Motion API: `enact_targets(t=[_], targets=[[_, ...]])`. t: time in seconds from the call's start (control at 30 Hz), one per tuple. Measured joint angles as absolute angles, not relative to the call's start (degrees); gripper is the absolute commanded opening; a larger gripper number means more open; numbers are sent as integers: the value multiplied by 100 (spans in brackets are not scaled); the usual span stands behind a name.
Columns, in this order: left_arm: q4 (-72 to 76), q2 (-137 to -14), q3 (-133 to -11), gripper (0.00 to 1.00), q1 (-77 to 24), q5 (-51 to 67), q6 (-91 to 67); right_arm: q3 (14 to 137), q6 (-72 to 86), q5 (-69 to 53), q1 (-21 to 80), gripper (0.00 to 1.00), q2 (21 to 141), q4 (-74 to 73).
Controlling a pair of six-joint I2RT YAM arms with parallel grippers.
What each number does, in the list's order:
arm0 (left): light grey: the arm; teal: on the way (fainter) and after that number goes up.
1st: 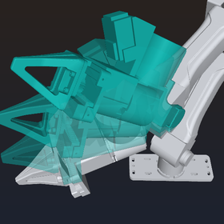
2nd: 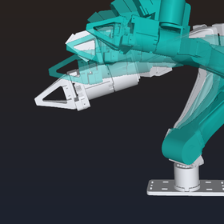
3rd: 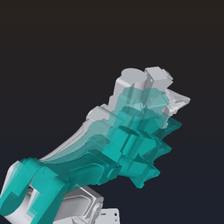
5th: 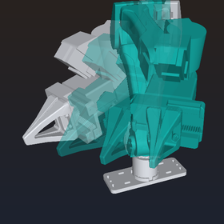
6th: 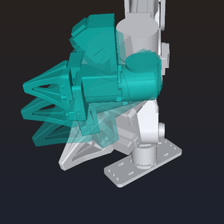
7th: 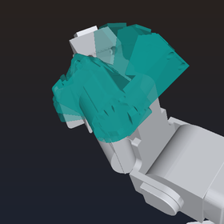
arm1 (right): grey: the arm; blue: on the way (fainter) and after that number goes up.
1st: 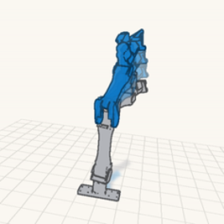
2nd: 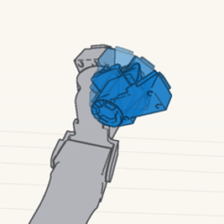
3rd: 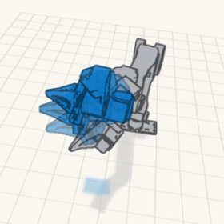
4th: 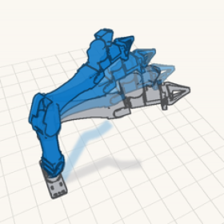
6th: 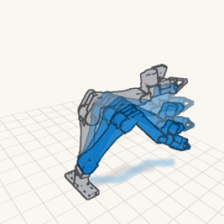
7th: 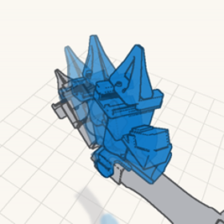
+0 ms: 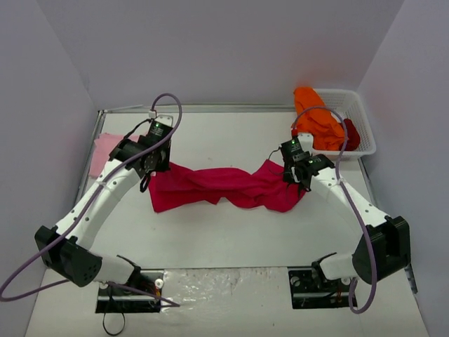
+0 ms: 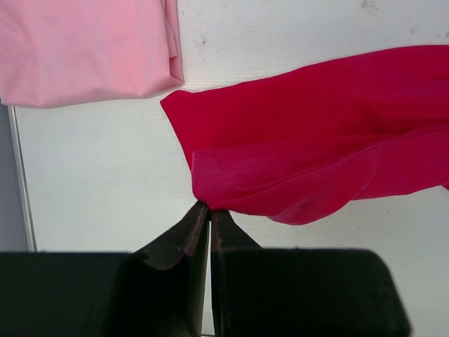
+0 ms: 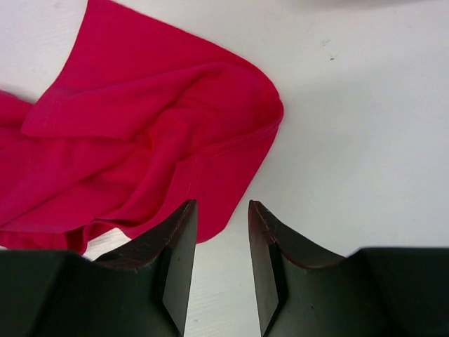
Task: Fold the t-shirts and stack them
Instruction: Flatten out the tshirt
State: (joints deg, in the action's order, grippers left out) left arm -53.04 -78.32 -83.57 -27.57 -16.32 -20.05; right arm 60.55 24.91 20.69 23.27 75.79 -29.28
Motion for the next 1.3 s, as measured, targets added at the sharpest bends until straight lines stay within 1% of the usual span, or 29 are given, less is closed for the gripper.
enact_targets(t=[0.23, 0.5, 0.77, 0.97, 1.3], targets=[[-5218, -7865, -8171, 2, -2757, -1605, -1997, 6455, 2161, 1667, 2104, 34, 8667, -2467], [-5131, -7907, -8064, 2, -2757, -1538, -1999, 7472, 1846, 1160, 1664, 35, 10073, -2029], [-5087, -7909, -8040, 2, -2757, -1525, -1999, 8361, 1634, 587, 1649, 34, 11448, -1826], [-5070, -7911, -7992, 2, -2757, -1527, -1999, 8628, 1549, 381, 1649, 37, 11824, -1800], [-5065, -7937, -7968, 2, -2757, -1527, -1997, 8932, 1463, 252, 1649, 38, 12167, -1728]])
